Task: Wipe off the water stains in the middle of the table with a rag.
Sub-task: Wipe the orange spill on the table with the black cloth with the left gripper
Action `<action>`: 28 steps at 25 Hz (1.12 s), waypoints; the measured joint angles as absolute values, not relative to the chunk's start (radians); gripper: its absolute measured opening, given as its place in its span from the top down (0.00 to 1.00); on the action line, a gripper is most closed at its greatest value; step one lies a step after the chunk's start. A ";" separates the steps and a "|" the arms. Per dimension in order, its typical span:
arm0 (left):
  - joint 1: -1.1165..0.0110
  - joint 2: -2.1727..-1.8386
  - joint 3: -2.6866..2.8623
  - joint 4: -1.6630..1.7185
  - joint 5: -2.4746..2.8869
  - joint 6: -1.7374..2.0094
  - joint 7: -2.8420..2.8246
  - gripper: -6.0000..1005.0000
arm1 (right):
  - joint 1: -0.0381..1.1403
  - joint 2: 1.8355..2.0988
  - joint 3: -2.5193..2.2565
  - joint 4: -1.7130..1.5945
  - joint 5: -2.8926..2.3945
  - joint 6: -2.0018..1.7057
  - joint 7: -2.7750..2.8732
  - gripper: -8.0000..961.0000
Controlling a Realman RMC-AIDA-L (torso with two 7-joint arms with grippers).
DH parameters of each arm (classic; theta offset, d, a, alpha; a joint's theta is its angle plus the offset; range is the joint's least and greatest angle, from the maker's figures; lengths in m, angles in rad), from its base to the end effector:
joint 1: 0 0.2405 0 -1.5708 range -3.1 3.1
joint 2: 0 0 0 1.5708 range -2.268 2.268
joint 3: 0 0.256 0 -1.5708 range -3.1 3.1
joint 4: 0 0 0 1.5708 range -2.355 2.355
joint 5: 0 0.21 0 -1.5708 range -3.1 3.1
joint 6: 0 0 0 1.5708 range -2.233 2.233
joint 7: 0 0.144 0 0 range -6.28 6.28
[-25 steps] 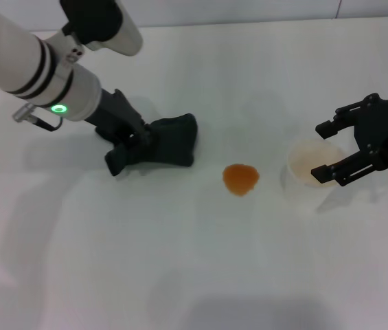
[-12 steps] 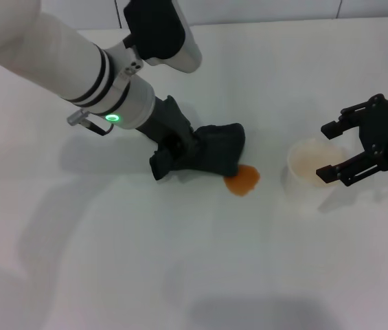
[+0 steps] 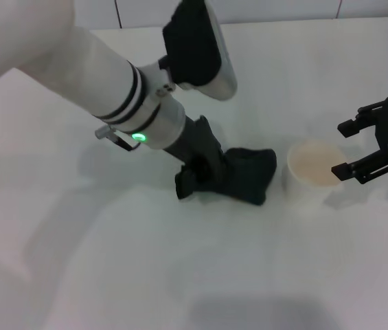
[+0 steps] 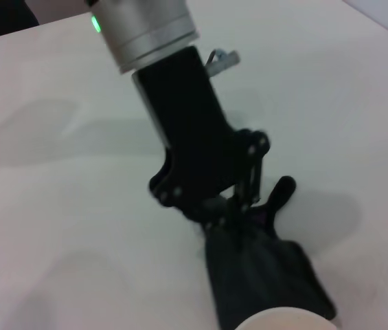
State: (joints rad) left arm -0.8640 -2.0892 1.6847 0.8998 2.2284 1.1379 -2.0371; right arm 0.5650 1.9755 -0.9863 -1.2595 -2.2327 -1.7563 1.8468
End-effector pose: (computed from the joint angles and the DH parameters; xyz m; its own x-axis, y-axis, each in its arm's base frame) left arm -0.1220 0.3728 -0.1059 0.9708 0.0650 -0.2310 0.0331 -0.9897 -0.1392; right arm 0.2038 0.3482 0.0744 0.9615 -0.2747 0.0007 -0.2694 -0.9437 -0.1918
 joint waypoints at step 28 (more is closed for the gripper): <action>-0.816 -2.086 1.648 0.957 2.369 1.100 -2.116 0.94 | 0.547 1.988 -0.993 -1.277 -2.223 -1.751 1.845 0.12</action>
